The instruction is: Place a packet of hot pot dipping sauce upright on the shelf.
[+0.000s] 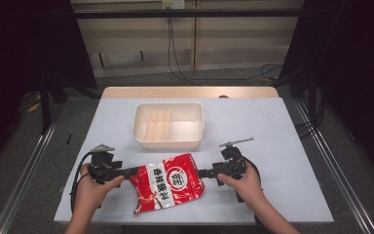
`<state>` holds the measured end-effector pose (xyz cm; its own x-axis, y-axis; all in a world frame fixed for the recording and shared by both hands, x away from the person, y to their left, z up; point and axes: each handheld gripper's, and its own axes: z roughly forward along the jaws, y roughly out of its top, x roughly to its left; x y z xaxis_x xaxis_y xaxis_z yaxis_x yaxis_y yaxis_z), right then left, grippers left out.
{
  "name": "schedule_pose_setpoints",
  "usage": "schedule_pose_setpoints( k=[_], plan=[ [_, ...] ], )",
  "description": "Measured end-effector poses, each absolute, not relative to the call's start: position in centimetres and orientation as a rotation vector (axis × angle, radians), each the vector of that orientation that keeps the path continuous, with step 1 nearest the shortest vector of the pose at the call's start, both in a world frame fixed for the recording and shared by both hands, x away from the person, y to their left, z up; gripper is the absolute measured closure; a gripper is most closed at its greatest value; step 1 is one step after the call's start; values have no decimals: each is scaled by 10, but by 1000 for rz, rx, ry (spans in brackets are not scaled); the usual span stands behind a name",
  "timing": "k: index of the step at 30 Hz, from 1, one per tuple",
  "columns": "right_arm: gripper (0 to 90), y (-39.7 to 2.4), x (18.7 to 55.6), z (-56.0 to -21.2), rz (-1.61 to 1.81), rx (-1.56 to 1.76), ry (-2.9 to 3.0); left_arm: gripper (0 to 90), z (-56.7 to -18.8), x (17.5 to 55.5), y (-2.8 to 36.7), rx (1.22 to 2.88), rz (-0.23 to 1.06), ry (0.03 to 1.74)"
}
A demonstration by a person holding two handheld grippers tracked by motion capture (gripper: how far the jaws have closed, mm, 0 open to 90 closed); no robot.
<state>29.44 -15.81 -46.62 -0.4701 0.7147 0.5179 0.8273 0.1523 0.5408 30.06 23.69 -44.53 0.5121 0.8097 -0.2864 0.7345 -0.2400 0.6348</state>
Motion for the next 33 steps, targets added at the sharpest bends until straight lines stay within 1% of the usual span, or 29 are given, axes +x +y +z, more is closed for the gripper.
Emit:
schedule_pose_setpoints(
  k=[6, 8, 12, 17, 22, 23, 26, 28, 33],
  plan=[
    [168, -153, 294, -468, -1180, -1491, -2305, 217, -446, 301, 238, 2024, 135, 1267],
    [199, -151, 293, -469, -1151, -1486, -2303, 216, -446, 300, 238, 2028, 136, 1264],
    [233, -146, 293, -470, -1099, -1478, -2284, 213, -446, 299, 238, 2021, 141, 1271],
    [246, -144, 295, -470, -1086, -1489, -2277, 211, -447, 299, 238, 2025, 144, 1276],
    [290, -139, 296, -470, -1069, -1478, -2250, 211, -446, 299, 238, 2020, 151, 1278],
    [321, -138, 296, -470, -1058, -1474, -2232, 211, -445, 299, 239, 2035, 148, 1268],
    [334, -137, 295, -471, -1055, -1486, -2235, 211, -446, 299, 240, 2033, 143, 1269],
    [367, -135, 295, -471, -1047, -1497, -2247, 211, -447, 299, 239, 2028, 158, 1279],
    [378, -133, 297, -472, -1047, -1516, -2208, 211, -447, 299, 239, 2042, 146, 1274]
  ],
)
